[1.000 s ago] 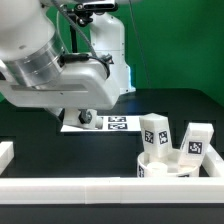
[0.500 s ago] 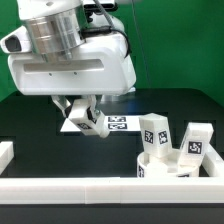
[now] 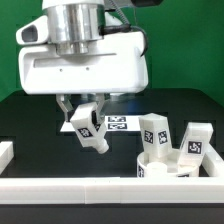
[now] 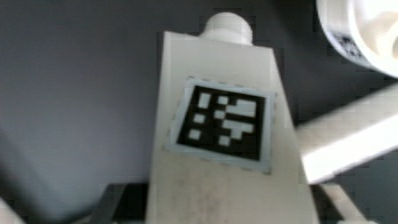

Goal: Assemble stool

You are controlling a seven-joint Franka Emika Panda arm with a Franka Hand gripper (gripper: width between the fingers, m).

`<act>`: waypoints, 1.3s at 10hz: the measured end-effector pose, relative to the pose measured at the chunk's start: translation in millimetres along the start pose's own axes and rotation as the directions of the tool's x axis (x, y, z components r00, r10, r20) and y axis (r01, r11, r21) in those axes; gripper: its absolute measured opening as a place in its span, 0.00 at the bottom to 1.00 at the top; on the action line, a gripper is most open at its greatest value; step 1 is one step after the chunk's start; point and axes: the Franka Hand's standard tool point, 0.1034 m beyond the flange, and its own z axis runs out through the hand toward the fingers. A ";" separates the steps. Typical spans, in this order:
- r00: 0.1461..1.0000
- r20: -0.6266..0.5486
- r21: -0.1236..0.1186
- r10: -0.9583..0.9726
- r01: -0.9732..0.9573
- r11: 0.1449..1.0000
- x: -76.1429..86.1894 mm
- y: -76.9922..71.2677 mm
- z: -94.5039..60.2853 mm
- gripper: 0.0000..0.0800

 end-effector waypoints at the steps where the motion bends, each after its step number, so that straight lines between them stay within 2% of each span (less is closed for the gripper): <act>1: 0.999 -0.031 -0.003 -0.007 0.006 1.000 -2.5 -0.9 2.2 0.41; 3: 0.999 -0.035 -0.004 -0.008 0.007 1.000 -2.3 -0.5 2.4 0.41; 4: 0.995 -0.038 -0.018 -0.092 0.092 0.996 -2.2 -5.9 1.7 0.41; 5: 0.985 -0.025 -0.032 -0.170 0.169 0.985 -1.6 -16.0 0.9 0.41; 7: 0.976 0.018 -0.043 -0.218 0.218 0.975 -4.8 -43.4 1.6 0.41; 11: 0.972 0.013 -0.042 -0.234 0.234 0.971 -4.5 -43.3 2.6 0.41; 12: 0.956 0.007 -0.055 -0.293 0.293 0.954 -4.7 -49.3 0.9 0.41; 13: 0.944 0.002 -0.057 -0.330 0.329 0.942 -5.2 -59.7 -3.6 0.41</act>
Offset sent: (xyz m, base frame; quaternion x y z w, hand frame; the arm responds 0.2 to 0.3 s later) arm 0.0092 0.0087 0.0106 -0.0482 0.0340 -0.1945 0.9791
